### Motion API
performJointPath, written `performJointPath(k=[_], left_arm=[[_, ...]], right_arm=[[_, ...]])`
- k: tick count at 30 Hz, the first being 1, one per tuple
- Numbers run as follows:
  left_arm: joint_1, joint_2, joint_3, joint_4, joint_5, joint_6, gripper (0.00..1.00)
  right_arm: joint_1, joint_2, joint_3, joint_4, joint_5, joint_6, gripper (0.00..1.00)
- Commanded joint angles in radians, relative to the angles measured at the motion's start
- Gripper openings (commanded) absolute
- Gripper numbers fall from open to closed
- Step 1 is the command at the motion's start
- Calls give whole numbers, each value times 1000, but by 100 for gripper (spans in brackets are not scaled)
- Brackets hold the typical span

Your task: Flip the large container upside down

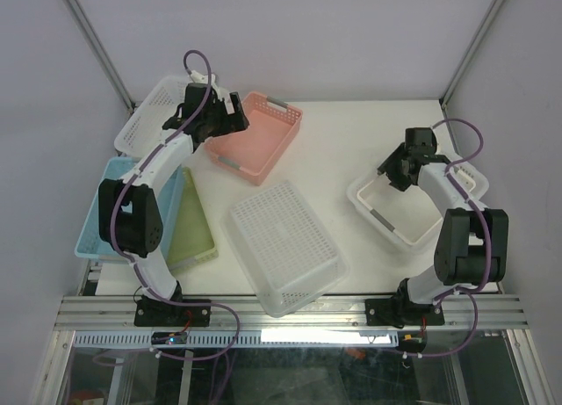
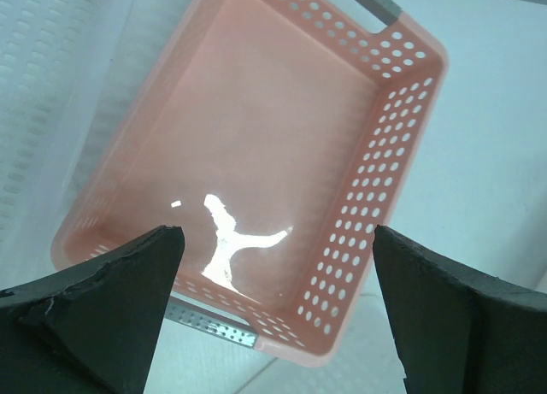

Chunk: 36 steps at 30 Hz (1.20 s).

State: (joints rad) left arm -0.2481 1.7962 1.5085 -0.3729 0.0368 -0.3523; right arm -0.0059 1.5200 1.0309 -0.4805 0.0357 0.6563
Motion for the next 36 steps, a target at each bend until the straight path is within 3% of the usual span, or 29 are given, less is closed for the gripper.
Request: performJointPath(k=[1,8,11,20,27,36], left_arm=[[-27,-93,39,43,59,3,99],[-42,-132,43,43,76,16,99],[-45,-136,44,43,83,19,99],[-51,-141,46,45,122,9,99],[-56,-161,34,45,136,0,99],[-57,-180,25,46,166,-26,99]], right_arm=[[-2,-15,-13,21,43,-5,45],[-1,-113,6,-35,43,-22,6],[-1,-171,39,-87,36,-27,0],[-1,-343,187,-214,-17,-43,0],[3,-362,411,-243,-127,-32,0],[8,-275,570,-5,-370,92,0]])
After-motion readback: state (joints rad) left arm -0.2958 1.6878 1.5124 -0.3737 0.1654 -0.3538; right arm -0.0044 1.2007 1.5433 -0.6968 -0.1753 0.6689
